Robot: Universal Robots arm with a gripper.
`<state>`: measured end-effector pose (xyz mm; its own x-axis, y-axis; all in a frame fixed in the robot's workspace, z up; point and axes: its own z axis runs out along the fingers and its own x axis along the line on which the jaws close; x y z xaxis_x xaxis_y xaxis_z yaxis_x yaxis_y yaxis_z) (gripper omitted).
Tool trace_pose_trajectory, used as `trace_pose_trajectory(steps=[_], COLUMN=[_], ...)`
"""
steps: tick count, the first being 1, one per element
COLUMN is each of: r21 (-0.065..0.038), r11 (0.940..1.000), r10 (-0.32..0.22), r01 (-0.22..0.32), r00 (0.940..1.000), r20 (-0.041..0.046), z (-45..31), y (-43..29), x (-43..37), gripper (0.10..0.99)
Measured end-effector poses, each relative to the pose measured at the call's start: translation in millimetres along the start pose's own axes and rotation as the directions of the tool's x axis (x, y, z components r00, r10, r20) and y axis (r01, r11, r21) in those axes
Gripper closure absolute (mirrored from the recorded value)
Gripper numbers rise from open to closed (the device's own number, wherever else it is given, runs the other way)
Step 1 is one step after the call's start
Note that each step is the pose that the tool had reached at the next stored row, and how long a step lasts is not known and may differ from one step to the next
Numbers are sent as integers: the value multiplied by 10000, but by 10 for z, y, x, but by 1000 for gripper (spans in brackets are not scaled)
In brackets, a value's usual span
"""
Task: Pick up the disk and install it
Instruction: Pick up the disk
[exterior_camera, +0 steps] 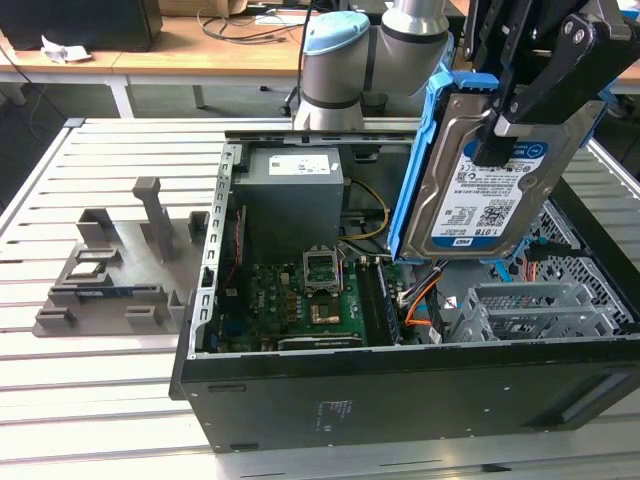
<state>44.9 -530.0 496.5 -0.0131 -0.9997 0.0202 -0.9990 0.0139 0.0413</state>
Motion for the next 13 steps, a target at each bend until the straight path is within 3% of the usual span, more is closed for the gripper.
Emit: trace_pose_trajectory(steps=[6,7,8,10,13], r21=[0,-1,-3,-7,-8], r11=[10000,10000,10000,10000,10000], r10=[0,-5,-10,-25,-30], r01=[0,5,10,26,31], r00=[10000,10000,9997,9981,9974], r20=[1,85,231,619,723], z=[6,7,8,8,10], y=[-1,-2,-2,-1,-1], x=[54,64,65,67,96], gripper=[722,722,722,722,722])
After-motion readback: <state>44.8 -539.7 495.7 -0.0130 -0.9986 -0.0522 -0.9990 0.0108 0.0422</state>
